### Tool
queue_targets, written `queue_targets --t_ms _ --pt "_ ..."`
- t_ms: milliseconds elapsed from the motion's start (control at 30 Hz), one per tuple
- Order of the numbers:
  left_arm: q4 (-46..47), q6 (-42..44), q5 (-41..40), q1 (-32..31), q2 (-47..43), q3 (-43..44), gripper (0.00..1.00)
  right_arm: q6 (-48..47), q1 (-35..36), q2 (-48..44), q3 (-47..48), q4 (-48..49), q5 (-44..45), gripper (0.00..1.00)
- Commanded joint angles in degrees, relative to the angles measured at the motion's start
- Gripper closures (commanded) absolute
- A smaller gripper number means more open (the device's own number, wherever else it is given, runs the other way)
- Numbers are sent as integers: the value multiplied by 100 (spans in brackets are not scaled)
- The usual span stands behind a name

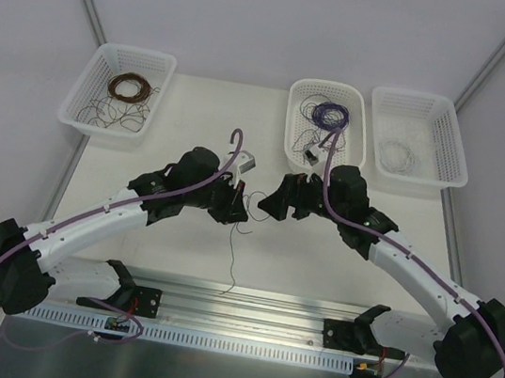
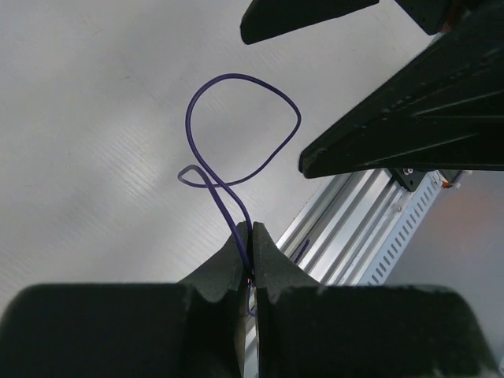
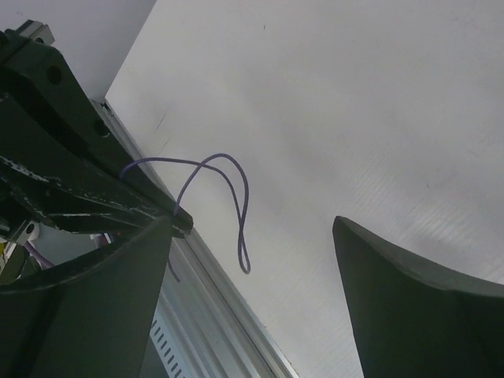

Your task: Untangle the cables

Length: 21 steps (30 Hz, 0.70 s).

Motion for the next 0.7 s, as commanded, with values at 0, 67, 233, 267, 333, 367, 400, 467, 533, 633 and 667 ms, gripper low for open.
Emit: queue_targets --t_ms 0,67,233,267,333,367,400,467,533,633,667 --pt "222 178 237 -96 -92 298 100 -77 54 139 215 402 -209 14" --pt "248 187 264 -105 -92 316 100 -85 63 201 215 437 -270 26" --pt "266 214 229 -123 -101 237 100 -173 80 219 259 314 -244 69" --pt "274 214 211 -123 -101 220 100 -217 72 192 311 253 -209 76" --pt "275 196 71 -123 -101 158 99 -366 80 105 399 -28 -104 94" --pt "275 188 1 -123 -101 149 96 -419 72 95 460 -107 -60 98" --pt "275 161 -52 -123 -109 123 94 -472 72 69 565 -386 -7 99" --pt "292 100 -210 -123 -127 105 81 -656 72 -27 680 -704 177 99" --pt "283 47 -369 -123 -162 123 70 -779 80 -63 917 -986 362 99" --pt "275 -14 -624 -123 -250 158 47 -1060 72 -89 1356 -1609 810 99" --pt "275 -6 -676 -123 -302 158 41 -1235 80 -89 1514 -1776 1081 99"
